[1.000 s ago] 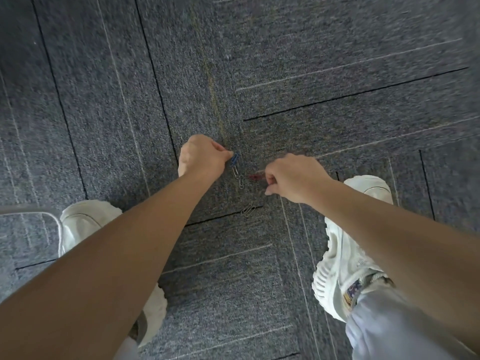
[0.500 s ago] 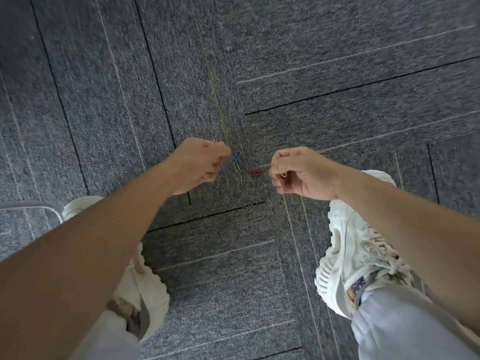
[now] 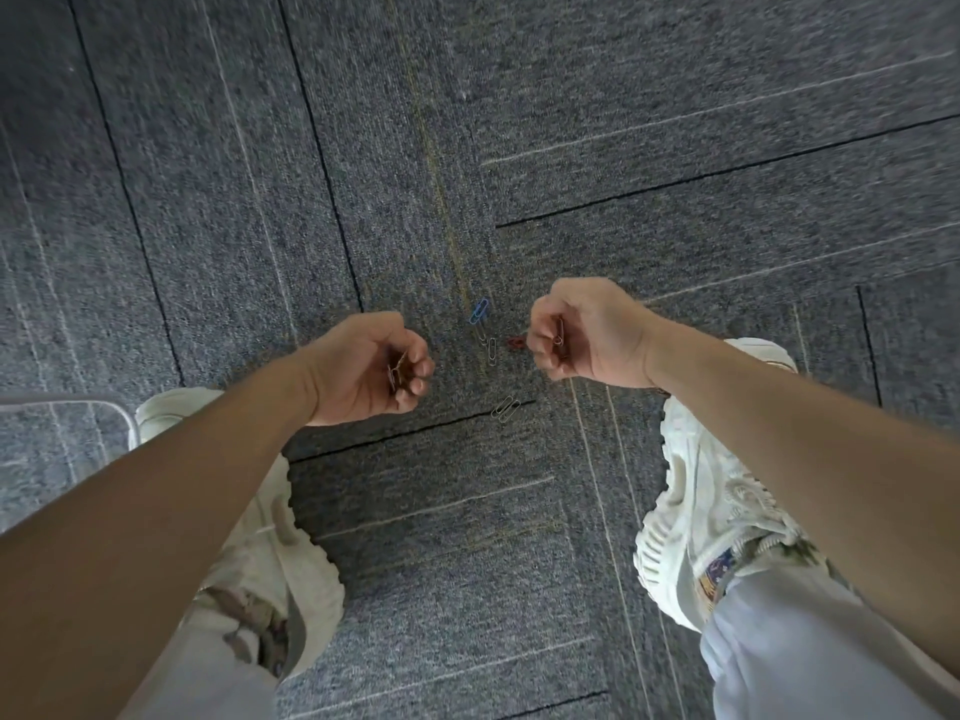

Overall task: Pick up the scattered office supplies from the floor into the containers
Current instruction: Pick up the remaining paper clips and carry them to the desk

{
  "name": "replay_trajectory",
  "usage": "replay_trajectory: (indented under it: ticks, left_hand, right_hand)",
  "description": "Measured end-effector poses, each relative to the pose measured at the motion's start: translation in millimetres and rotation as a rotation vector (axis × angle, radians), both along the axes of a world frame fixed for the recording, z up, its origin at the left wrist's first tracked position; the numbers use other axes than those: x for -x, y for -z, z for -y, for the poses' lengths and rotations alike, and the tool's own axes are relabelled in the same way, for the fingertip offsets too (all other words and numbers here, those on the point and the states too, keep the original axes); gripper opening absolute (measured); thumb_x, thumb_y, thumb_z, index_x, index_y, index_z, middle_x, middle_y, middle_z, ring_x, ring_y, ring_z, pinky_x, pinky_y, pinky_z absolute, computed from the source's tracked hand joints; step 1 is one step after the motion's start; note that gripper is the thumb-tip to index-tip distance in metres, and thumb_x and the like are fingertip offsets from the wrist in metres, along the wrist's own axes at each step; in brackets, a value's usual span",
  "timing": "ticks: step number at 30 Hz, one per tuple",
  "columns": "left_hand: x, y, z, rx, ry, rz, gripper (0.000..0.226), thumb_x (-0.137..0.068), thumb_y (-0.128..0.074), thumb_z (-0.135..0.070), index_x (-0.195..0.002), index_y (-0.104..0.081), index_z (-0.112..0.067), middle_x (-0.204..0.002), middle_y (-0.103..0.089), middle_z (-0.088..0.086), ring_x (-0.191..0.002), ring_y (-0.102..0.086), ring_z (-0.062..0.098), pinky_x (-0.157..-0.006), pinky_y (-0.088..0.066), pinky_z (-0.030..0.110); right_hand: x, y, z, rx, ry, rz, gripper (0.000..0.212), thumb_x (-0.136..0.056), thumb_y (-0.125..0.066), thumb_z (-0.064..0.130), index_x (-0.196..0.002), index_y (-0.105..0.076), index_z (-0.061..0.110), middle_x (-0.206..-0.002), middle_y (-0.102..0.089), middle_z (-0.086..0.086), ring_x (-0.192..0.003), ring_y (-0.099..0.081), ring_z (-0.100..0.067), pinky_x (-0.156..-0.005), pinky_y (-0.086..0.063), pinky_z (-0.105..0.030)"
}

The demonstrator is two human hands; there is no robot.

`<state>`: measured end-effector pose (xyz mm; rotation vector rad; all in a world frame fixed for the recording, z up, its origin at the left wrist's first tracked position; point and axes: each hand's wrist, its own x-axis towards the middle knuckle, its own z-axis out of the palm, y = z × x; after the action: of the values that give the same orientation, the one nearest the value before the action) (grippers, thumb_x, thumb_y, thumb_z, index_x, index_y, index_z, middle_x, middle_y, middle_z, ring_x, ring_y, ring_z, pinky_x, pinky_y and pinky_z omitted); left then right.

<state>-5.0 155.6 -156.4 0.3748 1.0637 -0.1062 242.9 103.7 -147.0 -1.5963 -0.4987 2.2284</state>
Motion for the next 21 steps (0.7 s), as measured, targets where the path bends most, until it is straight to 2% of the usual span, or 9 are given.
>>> replay_trajectory:
  ticks: [2, 4, 5, 8, 11, 13, 15, 18, 21]
  left_hand:
    - [-11, -1, -1, -0.029, 0.026, -0.069, 0.025, -0.086, -0.031, -0.012, -0.064, -0.039, -0.016, -0.064, -0.044, 0.002, -0.056, -0.037, 0.014, -0.049, -0.031, 0.024]
    - [-19, -1, -2, -0.054, 0.045, -0.121, 0.031, -0.095, -0.031, -0.017, -0.064, -0.035, -0.019, -0.062, -0.038, 0.0, -0.054, -0.033, 0.013, -0.048, -0.028, 0.024]
    - [-22, 0, -3, -0.1, 0.086, -0.152, 0.035, -0.101, -0.034, -0.022, -0.065, -0.036, -0.02, -0.062, -0.038, -0.001, -0.053, -0.034, 0.012, -0.048, -0.029, 0.024]
    - [-30, -2, -8, -0.34, 0.284, -0.246, 0.038, -0.104, -0.042, -0.037, -0.074, -0.047, -0.015, -0.064, -0.047, -0.001, -0.056, -0.042, 0.011, -0.052, -0.038, 0.024]
    - [-40, -10, -17, -0.389, 0.236, -0.22, 0.029, -0.103, -0.046, -0.026, -0.083, -0.06, -0.01, -0.071, -0.057, 0.002, -0.06, -0.051, 0.012, -0.056, -0.042, 0.025]
    - [-47, -10, -22, -0.402, 0.197, -0.187, 0.025, -0.099, -0.049, -0.018, -0.077, -0.058, -0.011, -0.069, -0.054, 0.001, -0.06, -0.047, 0.013, -0.055, -0.039, 0.025]
    - [-56, -6, -23, -0.525, 0.271, -0.256, 0.023, -0.096, -0.056, -0.024, -0.076, -0.056, -0.011, -0.065, -0.047, 0.0, -0.06, -0.041, 0.015, -0.054, -0.037, 0.025]
    - [-71, -1, -18, -0.85, 0.579, -0.534, 0.032, -0.091, -0.065, -0.04, -0.077, -0.062, -0.011, -0.065, -0.051, -0.001, -0.056, -0.046, 0.012, -0.054, -0.04, 0.023]
    - [-84, 2, -12, -0.968, 0.663, -0.673, 0.027, -0.087, -0.073, -0.039, -0.075, -0.065, -0.017, -0.075, -0.063, 0.0, -0.065, -0.06, 0.011, -0.05, -0.038, 0.021]
  right_hand:
    - [4, 0, -3, 0.001, 0.036, 0.087, 0.037, -0.095, -0.047, 0.023, -0.059, -0.038, 0.016, -0.058, -0.043, -0.002, -0.054, -0.04, -0.016, -0.053, -0.032, -0.029]
    - [7, 0, -4, -0.037, 0.011, 0.187, 0.041, -0.1, -0.049, 0.027, -0.061, -0.04, 0.017, -0.055, -0.039, 0.002, -0.05, -0.035, -0.014, -0.05, -0.03, -0.026]
    - [8, -1, -4, -0.095, -0.072, 0.277, 0.04, -0.101, -0.051, 0.03, -0.064, -0.045, 0.017, -0.055, -0.039, 0.004, -0.048, -0.034, -0.013, -0.047, -0.029, -0.024]
    - [10, -1, 0, -0.376, -0.53, 0.661, 0.024, -0.099, -0.055, 0.036, -0.084, -0.059, 0.017, -0.062, -0.052, 0.006, -0.045, -0.04, -0.006, -0.045, -0.032, -0.017]
    - [16, -2, 0, -0.557, -0.854, 0.916, 0.014, -0.097, -0.059, 0.035, -0.1, -0.06, 0.022, -0.078, -0.062, 0.006, -0.054, -0.051, -0.006, -0.053, -0.045, -0.022]
    - [23, 0, 0, -0.603, -1.025, 1.039, 0.02, -0.096, -0.06, 0.034, -0.106, -0.056, 0.017, -0.079, -0.06, 0.004, -0.063, -0.058, -0.013, -0.058, -0.052, -0.031]
    - [30, 1, 0, -0.63, -1.113, 1.086, 0.02, -0.096, -0.059, 0.03, -0.103, -0.054, 0.013, -0.073, -0.053, 0.003, -0.063, -0.058, -0.016, -0.056, -0.051, -0.033]
    - [36, 4, 0, -0.621, -1.111, 1.08, 0.018, -0.094, -0.059, 0.03, -0.096, -0.054, 0.013, -0.072, -0.05, 0.002, -0.068, -0.059, -0.022, -0.061, -0.05, -0.036]
    - [28, 9, 4, -0.428, -0.779, 0.801, 0.018, -0.093, -0.054, 0.027, -0.084, -0.057, 0.012, -0.072, -0.057, 0.0, -0.065, -0.055, -0.018, -0.065, -0.053, -0.035]
